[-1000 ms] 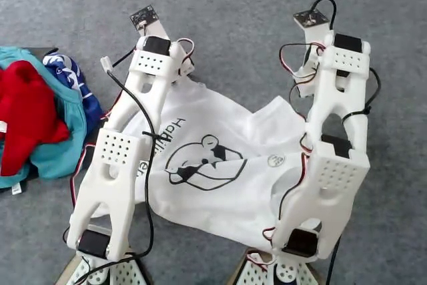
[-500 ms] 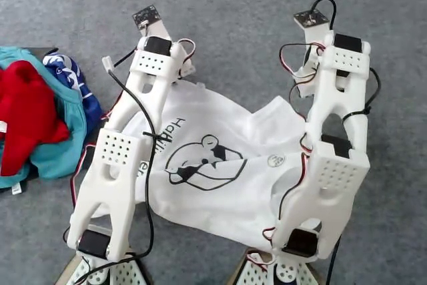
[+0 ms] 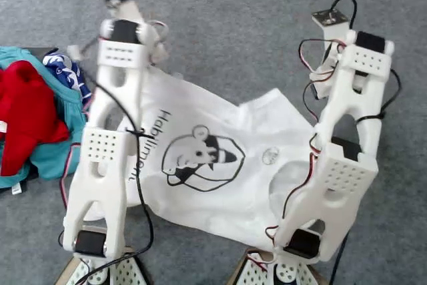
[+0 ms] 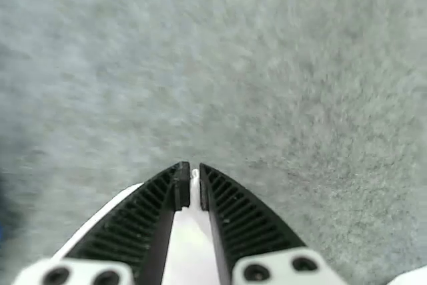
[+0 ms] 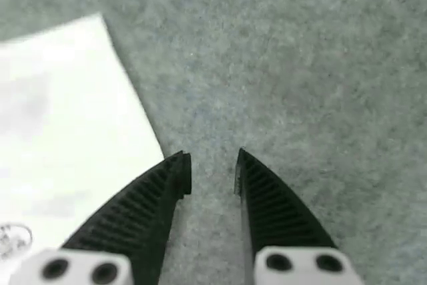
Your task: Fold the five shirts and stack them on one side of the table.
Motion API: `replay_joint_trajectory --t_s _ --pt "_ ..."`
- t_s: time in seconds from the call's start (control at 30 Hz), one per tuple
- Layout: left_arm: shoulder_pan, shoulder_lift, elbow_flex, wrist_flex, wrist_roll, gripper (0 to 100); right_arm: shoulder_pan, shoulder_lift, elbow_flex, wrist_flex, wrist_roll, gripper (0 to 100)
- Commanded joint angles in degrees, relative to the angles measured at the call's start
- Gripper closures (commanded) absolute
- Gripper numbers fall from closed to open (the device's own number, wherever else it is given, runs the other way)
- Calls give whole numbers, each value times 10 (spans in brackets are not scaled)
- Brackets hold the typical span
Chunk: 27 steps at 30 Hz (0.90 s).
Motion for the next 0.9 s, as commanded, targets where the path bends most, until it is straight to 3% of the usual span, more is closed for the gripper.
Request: replay_joint_trajectory --t_s 0.0,0.13,0.3,0.47,0.63,0.87 --pt "-42 -25 -32 22 -29 971 -20 -17 -63 47 20 877" --pt "-54 -32 38 23 -35 971 -77 -13 -106 89 41 877" --pt "-52 -27 143 18 -36 971 -148 36 -107 21 43 877" --pt "-68 17 238 -87 -36 971 -179 138 -116 -91 -28 877" --pt "-69 33 194 -63 -35 971 -178 220 -183 -98 -72 877" --pt "-68 58 162 -61 -35 971 -172 278 -326 -16 -54 877"
